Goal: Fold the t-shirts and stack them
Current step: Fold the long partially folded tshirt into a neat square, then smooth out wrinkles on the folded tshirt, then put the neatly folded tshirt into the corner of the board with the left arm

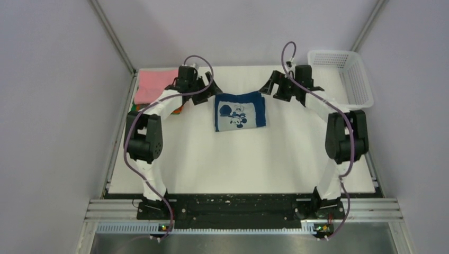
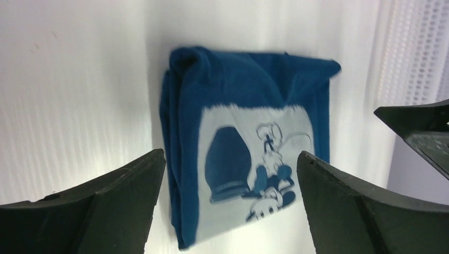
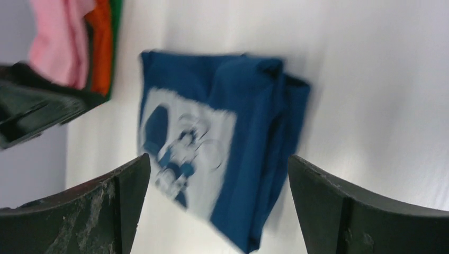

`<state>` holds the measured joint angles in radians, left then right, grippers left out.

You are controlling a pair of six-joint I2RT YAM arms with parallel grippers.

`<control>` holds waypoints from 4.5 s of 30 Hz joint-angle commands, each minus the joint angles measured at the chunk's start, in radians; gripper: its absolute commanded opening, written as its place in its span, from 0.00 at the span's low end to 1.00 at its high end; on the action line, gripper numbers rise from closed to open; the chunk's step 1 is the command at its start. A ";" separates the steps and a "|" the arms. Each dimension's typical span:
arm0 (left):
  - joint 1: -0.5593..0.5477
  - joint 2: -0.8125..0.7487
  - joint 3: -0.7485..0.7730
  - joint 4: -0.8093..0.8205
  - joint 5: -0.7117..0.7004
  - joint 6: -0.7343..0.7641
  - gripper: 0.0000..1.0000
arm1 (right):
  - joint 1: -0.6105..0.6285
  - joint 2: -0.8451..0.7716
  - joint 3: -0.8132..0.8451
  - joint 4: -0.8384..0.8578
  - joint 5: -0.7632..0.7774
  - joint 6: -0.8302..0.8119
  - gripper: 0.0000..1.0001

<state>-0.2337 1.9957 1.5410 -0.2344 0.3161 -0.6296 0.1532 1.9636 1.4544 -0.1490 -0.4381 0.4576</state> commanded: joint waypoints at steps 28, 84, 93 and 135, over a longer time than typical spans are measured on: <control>-0.152 0.015 -0.364 0.240 0.202 -0.104 0.99 | 0.093 0.008 -0.702 0.778 -0.217 0.310 0.99; -0.003 -0.057 0.032 -0.047 0.016 0.023 0.99 | -0.018 -0.107 -0.145 0.280 -0.125 0.075 0.99; -0.026 -0.148 -0.128 -0.146 -0.094 0.037 0.99 | -0.019 -0.652 -0.683 0.242 0.085 0.034 0.99; -0.280 0.355 0.464 -0.522 -0.656 0.178 0.00 | -0.019 -1.247 -0.966 0.013 0.385 0.017 0.99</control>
<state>-0.5232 2.3444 1.9621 -0.6338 -0.1581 -0.5465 0.1387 0.7433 0.4969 -0.1467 -0.0914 0.4892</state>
